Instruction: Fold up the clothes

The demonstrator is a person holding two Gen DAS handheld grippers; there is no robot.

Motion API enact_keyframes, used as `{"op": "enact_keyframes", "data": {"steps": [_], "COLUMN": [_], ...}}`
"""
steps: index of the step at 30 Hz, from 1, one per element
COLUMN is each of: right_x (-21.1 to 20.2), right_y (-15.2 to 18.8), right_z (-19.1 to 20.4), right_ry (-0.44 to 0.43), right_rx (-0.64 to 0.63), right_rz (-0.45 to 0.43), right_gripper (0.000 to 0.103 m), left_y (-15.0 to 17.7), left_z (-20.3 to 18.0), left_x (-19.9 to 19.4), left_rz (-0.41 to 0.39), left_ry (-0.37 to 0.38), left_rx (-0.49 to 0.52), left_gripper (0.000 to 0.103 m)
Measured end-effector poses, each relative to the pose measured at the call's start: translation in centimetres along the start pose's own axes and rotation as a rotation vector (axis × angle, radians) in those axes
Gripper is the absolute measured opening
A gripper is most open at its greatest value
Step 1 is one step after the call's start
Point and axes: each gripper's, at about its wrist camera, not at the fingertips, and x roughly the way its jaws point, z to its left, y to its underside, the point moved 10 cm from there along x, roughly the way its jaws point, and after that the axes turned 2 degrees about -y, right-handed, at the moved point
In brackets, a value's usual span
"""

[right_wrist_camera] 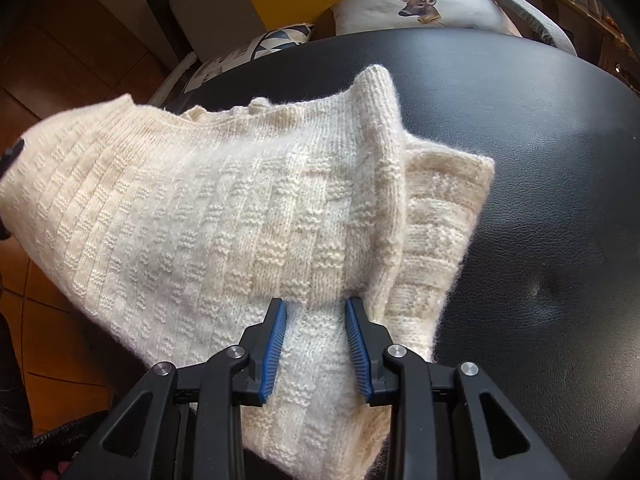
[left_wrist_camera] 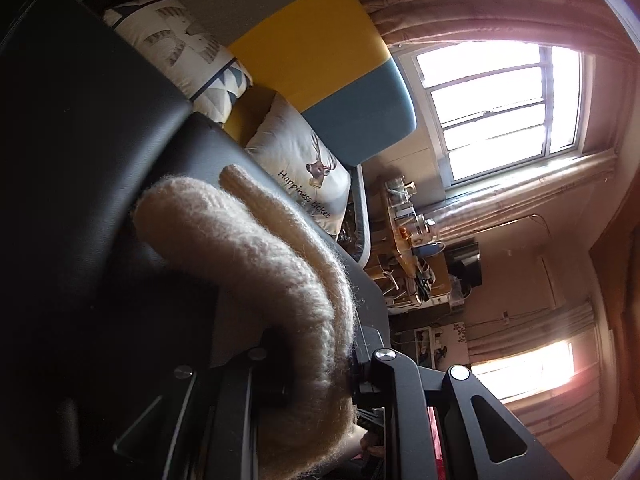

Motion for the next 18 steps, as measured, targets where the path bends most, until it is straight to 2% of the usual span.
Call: {"op": "enact_keyframes", "data": {"steps": [10,18], "right_x": [-0.1,-1.4], "right_y": [0.1,0.6], "right_z": [-0.1,-0.9], "right_ry": [-0.09,-0.193], "right_rx": [0.02,0.069], "right_rz": [-0.04,-0.105], "right_gripper": [0.031,0.031], "left_y": [3.4,9.3], "left_z": [-7.6,-11.1], "left_x": [6.8,14.1], "left_rz": [0.099,0.24], "left_ry": [-0.046,-0.114], "left_rx": [0.118,0.24], "left_gripper": [0.02,0.02]}}
